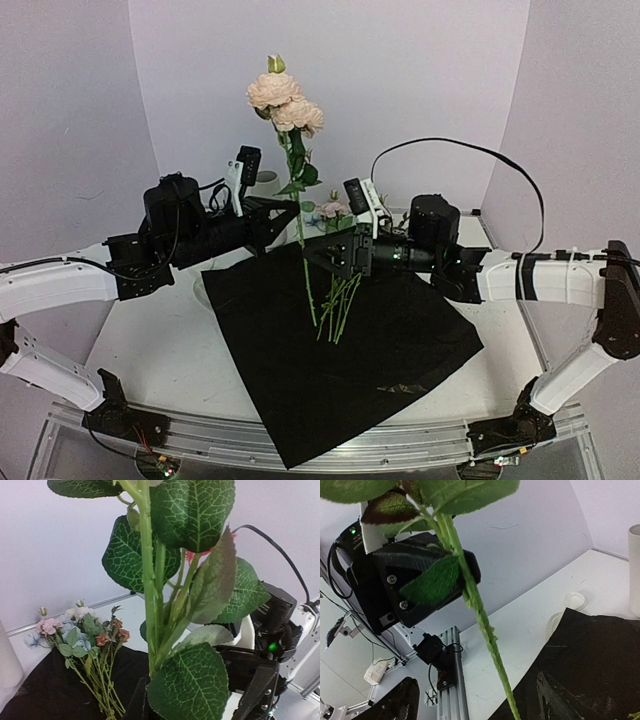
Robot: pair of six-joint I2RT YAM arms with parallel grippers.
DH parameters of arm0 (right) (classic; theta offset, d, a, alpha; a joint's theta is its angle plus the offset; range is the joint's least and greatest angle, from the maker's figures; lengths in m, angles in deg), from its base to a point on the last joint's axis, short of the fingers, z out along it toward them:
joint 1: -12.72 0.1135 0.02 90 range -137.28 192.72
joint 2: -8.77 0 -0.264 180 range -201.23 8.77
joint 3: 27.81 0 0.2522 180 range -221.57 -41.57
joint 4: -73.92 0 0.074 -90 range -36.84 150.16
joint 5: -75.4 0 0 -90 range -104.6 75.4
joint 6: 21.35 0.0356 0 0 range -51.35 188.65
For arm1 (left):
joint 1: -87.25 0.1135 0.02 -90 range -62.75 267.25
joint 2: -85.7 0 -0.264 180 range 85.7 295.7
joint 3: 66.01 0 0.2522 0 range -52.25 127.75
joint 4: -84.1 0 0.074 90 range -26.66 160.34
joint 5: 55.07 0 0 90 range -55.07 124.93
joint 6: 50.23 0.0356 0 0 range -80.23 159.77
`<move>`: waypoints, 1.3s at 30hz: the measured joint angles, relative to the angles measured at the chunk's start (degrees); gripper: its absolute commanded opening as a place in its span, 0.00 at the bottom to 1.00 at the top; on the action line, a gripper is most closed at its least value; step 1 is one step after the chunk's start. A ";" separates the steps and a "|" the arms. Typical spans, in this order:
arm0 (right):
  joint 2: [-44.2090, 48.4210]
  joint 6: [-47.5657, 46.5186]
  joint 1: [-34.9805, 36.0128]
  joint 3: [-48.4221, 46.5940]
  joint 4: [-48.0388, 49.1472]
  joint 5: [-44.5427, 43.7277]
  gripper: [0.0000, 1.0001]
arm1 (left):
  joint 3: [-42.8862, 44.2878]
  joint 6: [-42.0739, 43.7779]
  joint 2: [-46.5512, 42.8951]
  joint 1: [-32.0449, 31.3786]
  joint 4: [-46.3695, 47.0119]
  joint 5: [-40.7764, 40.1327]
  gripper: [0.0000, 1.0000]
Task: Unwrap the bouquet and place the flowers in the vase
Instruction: Pick up the fake flower from the wrapping paper, then insert the fake flower into the vase.
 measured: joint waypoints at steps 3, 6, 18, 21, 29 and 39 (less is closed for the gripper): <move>1.28 -1.32 0.00 0.65 -2.66 -2.75 0.83 | 0.00 2.35 0.17 0.00 0.09 -4.18 0.00; 3.31 -2.95 0.00 1.80 -5.60 -6.84 0.83 | 0.96 5.51 1.79 0.00 0.03 -9.49 0.00; 12.35 -9.33 0.00 6.18 -11.23 -18.98 0.83 | 20.29 16.66 15.82 6.20 -0.40 -20.19 0.00; 13.23 -10.96 0.00 6.16 -12.85 -20.66 0.83 | 26.44 18.93 19.66 8.34 -0.12 -21.06 0.00; 15.21 -15.92 0.00 6.01 -17.50 -24.57 0.84 | 43.59 25.97 30.52 11.05 0.41 -22.09 0.00; 18.75 -21.41 0.00 4.13 -22.11 -31.12 0.84 | 56.94 29.44 39.90 16.96 0.51 -21.92 0.00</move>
